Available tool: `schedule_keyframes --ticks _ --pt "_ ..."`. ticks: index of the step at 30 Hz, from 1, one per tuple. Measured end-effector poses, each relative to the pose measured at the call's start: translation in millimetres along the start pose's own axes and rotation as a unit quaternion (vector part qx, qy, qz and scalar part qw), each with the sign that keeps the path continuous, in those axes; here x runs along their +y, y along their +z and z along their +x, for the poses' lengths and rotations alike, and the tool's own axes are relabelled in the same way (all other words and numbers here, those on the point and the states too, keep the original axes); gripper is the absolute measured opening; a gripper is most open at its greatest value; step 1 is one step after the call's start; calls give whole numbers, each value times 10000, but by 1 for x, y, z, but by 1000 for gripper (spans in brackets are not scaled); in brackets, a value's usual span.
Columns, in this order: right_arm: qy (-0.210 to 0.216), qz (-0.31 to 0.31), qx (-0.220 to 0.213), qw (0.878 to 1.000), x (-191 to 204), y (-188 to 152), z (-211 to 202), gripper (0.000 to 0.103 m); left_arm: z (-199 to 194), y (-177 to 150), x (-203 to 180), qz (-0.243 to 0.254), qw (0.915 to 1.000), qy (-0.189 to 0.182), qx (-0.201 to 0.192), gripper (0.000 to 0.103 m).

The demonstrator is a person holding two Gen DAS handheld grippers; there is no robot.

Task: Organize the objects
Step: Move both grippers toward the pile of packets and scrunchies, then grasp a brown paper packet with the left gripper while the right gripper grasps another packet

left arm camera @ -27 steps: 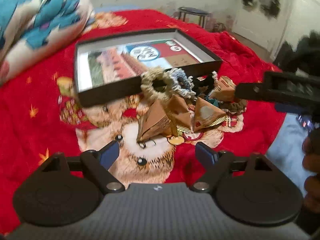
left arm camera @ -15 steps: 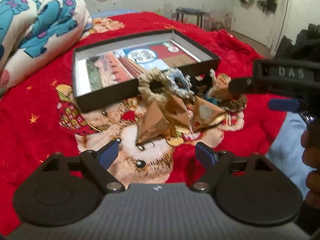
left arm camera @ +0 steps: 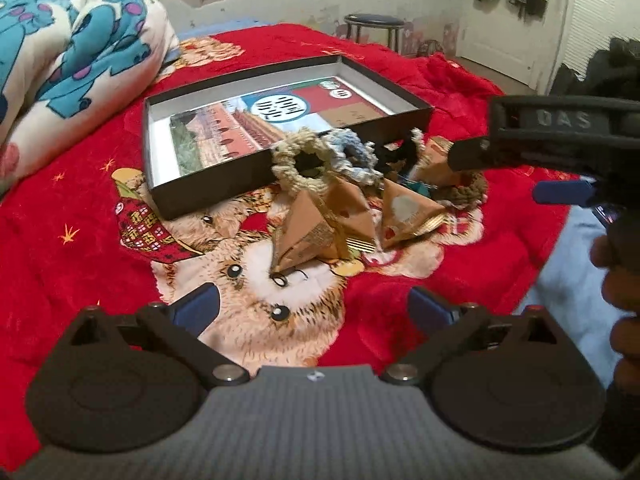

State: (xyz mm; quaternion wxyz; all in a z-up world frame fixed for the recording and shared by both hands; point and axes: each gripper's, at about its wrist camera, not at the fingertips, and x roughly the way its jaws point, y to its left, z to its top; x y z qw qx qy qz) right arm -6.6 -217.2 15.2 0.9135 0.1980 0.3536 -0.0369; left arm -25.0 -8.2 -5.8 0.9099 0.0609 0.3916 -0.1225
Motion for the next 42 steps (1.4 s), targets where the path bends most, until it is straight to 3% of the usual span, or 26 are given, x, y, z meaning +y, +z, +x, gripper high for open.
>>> schedule_keyframes --ticks 3,7,9,14,16,19,24,28,33,39,42 --pt "-32 5 11 10000 -1 -1 0 99 0 -2 -1 18 9998 -77 160 103" --pt "-11 26 32 10000 -2 0 0 99 -3 -1 -9 241 9962 791 267 103" --pt "28 -2 76 10000 -1 0 1 99 -6 0 -11 345 9950 919 182 103" --pt "141 -80 142 9998 2 0 0 99 -9 2 -11 379 9973 616 85 103" --pt "89 -125 111 9998 4 0 -1 99 -5 6 -7 177 9992 341 74 103" --pt "16 -127 23 9999 3 1 -5 99 0 16 -1 -95 9996 234 140 103" --pt "-53 -93 -117 9999 1 4 -8 97 3 24 1 146 9996 220 66 102" --pt "30 16 -24 10000 -3 3 -4 90 7 28 -2 502 9984 230 -107 92" --pt "-45 -87 74 9999 3 -3 6 87 27 23 6 267 9979 586 52 92" --pt "194 -59 441 9988 10 -8 26 75 28 26 8 -25 9997 150 -205 90" --pt "349 46 566 9978 11 -9 35 68 40 28 5 -50 9999 140 -4 77"
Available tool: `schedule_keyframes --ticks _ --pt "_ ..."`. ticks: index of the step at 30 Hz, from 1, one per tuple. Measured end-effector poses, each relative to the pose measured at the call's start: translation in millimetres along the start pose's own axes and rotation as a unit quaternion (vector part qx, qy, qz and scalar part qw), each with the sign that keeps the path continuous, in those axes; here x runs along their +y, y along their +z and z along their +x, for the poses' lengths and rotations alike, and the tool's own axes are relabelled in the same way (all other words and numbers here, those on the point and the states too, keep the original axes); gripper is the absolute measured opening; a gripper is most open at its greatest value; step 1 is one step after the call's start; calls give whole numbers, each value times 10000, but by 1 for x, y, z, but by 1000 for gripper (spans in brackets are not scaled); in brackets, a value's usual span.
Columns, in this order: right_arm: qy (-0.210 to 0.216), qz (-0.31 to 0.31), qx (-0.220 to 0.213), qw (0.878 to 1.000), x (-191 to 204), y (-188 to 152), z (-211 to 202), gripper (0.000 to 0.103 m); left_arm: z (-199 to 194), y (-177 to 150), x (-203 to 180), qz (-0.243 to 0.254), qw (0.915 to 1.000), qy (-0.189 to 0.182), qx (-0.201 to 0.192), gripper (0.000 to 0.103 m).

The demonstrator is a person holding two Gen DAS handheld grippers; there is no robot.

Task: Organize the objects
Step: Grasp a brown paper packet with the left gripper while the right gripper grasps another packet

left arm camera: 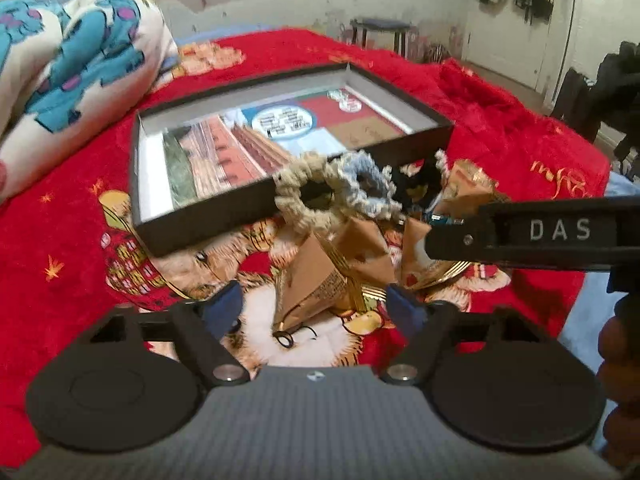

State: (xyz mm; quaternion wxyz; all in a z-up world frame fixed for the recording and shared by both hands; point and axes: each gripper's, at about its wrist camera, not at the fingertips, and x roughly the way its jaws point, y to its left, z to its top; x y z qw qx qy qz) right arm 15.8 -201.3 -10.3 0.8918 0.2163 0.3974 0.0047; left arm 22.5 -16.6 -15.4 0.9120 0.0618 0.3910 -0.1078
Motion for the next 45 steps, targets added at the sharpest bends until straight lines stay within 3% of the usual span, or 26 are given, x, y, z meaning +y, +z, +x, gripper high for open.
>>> schedule_keyframes --ticks 5,10,15,20,23,29,45 --pt "174 270 125 9994 -2 4 18 60 16 4 1 -80 9993 333 122 67" --pt "319 387 223 9985 -3 5 33 57 21 4 10 -444 9987 174 176 66" --pt "378 424 238 9981 -1 4 43 56 26 5 6 -408 9990 74 181 67" --pt "458 652 263 9965 -7 6 48 49 29 5 6 -542 9983 95 211 43" --pt "554 758 328 9950 -10 6 50 41 25 5 9 -661 9976 88 189 36" --pt "560 749 350 9950 -9 5 49 33 20 3 12 -899 9957 112 215 33" --pt "560 797 325 9947 -8 2 28 32 -9 -2 6 -927 9951 336 48 32"
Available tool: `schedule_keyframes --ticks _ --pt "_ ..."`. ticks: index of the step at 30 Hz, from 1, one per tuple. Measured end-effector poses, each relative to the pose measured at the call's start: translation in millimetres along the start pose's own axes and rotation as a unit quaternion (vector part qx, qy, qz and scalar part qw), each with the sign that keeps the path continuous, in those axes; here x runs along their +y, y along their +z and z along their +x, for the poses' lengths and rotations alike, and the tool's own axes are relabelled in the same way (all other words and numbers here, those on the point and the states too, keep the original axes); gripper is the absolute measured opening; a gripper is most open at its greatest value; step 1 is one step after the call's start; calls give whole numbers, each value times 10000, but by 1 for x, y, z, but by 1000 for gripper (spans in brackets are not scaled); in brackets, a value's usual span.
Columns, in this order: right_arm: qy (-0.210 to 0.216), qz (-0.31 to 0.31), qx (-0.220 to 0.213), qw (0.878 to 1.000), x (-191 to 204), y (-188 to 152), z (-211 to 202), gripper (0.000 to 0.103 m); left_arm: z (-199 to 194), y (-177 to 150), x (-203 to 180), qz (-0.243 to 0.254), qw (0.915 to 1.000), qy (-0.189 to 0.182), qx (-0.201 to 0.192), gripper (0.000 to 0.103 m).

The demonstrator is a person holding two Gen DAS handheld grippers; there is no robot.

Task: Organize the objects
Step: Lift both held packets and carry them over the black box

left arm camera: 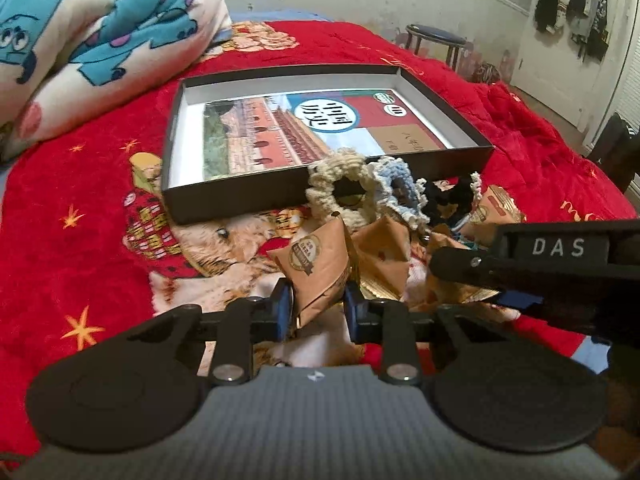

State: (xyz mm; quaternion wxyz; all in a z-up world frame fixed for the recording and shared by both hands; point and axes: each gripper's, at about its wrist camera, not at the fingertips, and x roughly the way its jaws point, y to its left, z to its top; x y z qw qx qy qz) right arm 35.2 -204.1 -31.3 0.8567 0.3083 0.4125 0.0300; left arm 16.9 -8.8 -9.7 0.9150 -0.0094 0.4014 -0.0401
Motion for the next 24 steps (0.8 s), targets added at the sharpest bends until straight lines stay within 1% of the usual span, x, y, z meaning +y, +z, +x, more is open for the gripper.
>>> schedule_keyframes --ticks 4,9,15,21,24 --pt "13 -83 -39 10000 2 -3 -6 32 -8 -4 5 -144 9999 9 1 32" --pt "178 -289 -171 9993 11 -8 -19 32 -20 -5 3 -136 9997 -41 -194 32" --pt "491 -562 -418 9963 22 -12 -39 32 -34 -5 4 -192 9990 -158 -364 32" --pt "864 -631 -598 9925 27 -7 -55 32 -45 1 9 -318 9975 -223 -596 32" --pt "953 -624 -644 9914 28 -3 -60 32 -49 5 13 -393 9967 -229 -668 32"
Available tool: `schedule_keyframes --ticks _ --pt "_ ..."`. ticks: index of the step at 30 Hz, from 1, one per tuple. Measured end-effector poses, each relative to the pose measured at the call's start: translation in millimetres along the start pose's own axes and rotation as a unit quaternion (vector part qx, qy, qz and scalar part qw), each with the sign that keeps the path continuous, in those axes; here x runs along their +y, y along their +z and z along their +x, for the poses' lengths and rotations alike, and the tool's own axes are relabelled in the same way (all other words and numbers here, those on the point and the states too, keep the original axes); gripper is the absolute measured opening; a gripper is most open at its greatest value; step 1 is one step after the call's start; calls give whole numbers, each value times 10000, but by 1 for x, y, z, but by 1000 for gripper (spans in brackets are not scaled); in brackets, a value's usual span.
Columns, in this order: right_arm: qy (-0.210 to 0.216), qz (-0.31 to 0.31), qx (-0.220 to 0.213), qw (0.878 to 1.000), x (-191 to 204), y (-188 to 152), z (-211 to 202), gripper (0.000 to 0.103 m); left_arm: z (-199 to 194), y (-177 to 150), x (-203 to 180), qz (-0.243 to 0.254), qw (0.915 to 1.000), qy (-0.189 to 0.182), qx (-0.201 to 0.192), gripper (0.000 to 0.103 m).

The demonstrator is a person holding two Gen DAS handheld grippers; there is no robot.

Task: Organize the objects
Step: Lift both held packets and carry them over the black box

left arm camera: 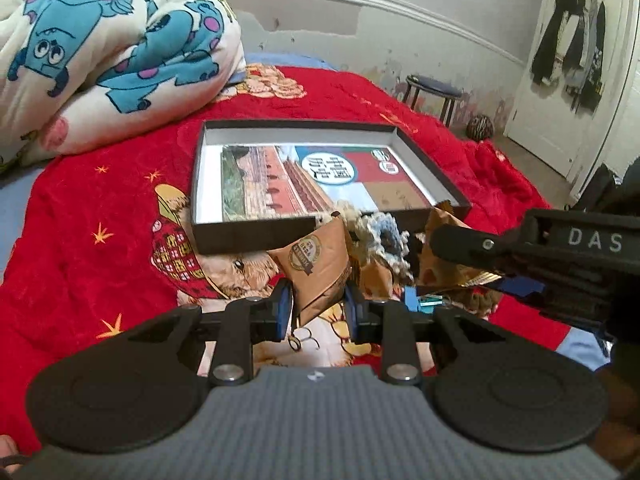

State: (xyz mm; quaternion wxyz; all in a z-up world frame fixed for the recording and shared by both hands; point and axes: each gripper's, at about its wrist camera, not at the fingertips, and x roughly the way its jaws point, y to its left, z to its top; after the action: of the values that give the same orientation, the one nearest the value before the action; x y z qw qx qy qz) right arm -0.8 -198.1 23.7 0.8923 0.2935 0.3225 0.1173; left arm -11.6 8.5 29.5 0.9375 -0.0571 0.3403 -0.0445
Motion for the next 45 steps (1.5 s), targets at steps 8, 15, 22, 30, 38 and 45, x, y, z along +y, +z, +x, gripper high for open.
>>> schedule_keyframes --ticks 8,15,22,30,38,45 --pt "334 -50 -190 9992 10 24 -10 32 -33 37 14 -1 9971 -67 -762 32" --pt "655 -539 -492 9952 41 64 -26 32 -46 90 34 -38 9909 6 -1342 32" --pt "706 -930 -634 9911 71 106 -8 32 -28 144 52 -183 9863 218 -1625 33" --pt "465 -1034 -167 9934 81 132 73 32 45 130 61 -24 9964 71 -845 33" --pt "42 -662 552 9963 32 112 161 32 109 96 57 165 9991 335 182 33" --pt "-141 -533 860 9948 -2 98 195 32 133 80 53 186 9970 460 595 33"
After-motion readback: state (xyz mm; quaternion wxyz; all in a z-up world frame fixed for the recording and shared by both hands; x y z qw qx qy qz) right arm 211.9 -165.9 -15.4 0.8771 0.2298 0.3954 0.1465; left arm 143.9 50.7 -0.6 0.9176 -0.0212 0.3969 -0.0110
